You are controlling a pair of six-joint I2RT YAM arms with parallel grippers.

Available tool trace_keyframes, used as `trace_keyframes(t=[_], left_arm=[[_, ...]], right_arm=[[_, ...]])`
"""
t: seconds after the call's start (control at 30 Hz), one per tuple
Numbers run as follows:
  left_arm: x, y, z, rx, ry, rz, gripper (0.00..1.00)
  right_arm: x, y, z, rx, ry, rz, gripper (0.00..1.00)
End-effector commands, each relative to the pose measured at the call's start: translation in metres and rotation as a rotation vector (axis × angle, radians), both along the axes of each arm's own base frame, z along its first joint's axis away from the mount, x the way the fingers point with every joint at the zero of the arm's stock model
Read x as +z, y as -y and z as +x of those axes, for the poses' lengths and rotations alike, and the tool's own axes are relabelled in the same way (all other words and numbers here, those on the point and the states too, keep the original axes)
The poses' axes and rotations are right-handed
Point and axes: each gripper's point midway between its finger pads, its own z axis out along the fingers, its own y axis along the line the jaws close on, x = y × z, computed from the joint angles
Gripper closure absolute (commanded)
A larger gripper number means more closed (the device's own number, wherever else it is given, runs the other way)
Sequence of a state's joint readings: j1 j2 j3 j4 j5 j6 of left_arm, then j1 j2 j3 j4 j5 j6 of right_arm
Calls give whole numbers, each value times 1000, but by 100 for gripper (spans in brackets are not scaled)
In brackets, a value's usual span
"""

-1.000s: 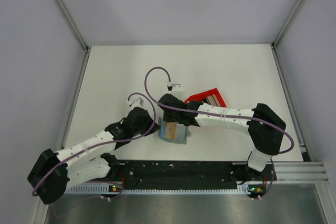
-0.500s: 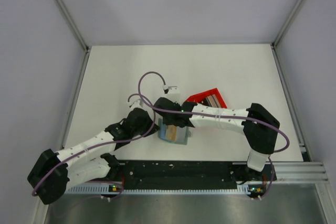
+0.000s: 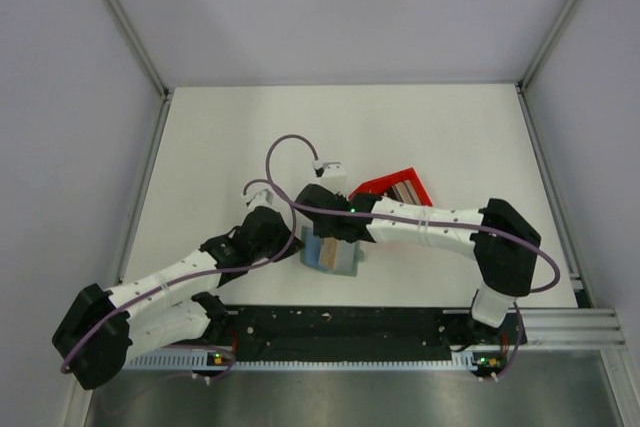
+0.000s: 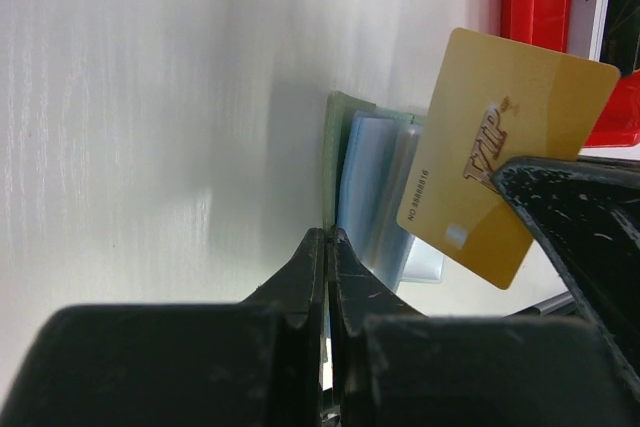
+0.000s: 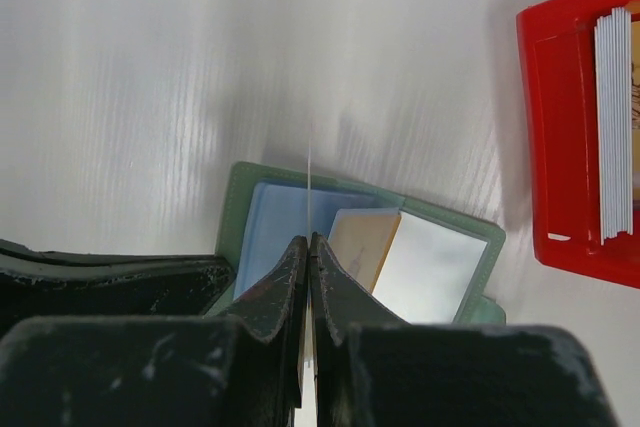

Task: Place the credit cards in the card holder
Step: Insert the credit card into the card holder.

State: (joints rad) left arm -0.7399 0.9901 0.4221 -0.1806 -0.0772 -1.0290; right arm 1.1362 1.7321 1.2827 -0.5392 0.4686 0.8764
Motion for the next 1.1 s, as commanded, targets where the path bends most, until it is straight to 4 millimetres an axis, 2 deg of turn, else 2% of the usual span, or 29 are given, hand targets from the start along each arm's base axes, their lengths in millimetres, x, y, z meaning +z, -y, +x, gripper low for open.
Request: trace_keyframes(t=[0.0,0.57,0.7,0.77,0.9,1.07], left_arm=[[4,-2,8,36,30,-13,100],[-2,-4,7,41,19,2,100],[-9,-6,3,39,4,4,100],[-13,-7,0,39,-2,4,100],[-23,-9,-5,41,-15,-5,100],[-33,-13,-9,49,-13,-13,100]], right_arm=[[24,8,-4,7,41,28,100],[15,38,-19,-14,9,24,100],[18,35,-21,24,0,54,100],[23,27,-24,68,-3,120,100],[19,14,-35,154,-80,303,100],[9,16,-41,192,-115,429,100]])
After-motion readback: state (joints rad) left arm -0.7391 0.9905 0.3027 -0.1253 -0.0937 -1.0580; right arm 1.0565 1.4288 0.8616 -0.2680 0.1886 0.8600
